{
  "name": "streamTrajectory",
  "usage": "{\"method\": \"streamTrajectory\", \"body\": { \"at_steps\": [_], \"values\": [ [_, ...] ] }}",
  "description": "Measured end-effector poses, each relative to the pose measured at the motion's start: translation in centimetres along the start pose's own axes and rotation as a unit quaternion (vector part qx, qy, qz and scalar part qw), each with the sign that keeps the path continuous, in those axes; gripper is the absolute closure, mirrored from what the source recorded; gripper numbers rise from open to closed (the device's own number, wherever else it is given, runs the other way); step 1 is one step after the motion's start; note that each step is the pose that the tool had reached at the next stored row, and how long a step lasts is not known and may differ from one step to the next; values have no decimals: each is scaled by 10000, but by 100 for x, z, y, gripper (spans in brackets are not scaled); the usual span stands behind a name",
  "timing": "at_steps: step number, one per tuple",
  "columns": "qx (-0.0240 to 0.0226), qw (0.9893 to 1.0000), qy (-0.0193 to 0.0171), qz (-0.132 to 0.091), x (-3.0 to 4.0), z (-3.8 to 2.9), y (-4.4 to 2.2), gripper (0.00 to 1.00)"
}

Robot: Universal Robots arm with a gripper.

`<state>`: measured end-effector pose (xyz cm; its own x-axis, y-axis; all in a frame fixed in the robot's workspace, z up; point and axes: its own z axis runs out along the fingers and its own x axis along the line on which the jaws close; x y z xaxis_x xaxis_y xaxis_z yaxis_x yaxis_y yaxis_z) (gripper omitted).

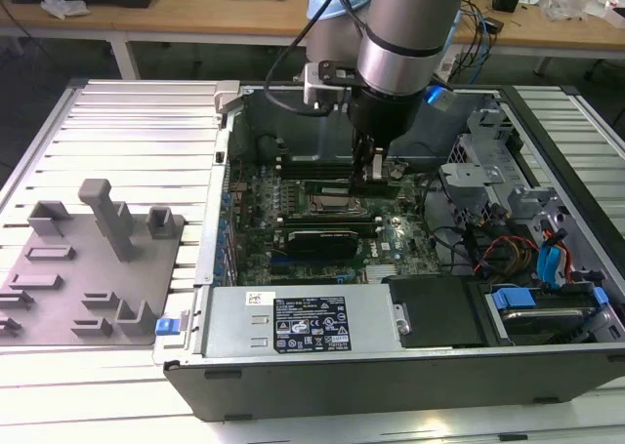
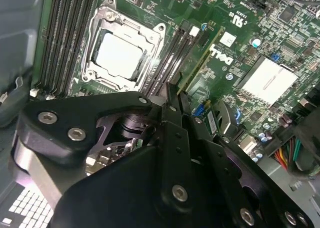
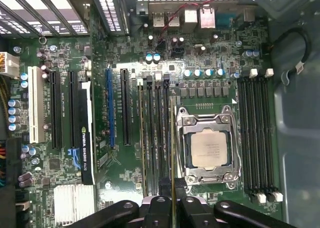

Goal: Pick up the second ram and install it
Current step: 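Insert the second ram into the second slot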

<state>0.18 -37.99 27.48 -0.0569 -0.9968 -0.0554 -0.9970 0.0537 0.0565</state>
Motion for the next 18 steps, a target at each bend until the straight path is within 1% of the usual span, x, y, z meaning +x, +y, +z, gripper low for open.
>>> {"method": "streamTrajectory", "body": {
  "at_steps": [8,12,14,15,16,18],
  "values": [
    [0,10000,0,0,10,186,-11,86],
    [0,10000,0,0,13,238,-13,86],
    [0,10000,0,0,16,288,-16,86],
    [0,10000,0,0,18,324,-19,86],
    [0,10000,0,0,19,344,-19,86],
    [0,10000,0,0,23,394,5,86]
  ]
}}
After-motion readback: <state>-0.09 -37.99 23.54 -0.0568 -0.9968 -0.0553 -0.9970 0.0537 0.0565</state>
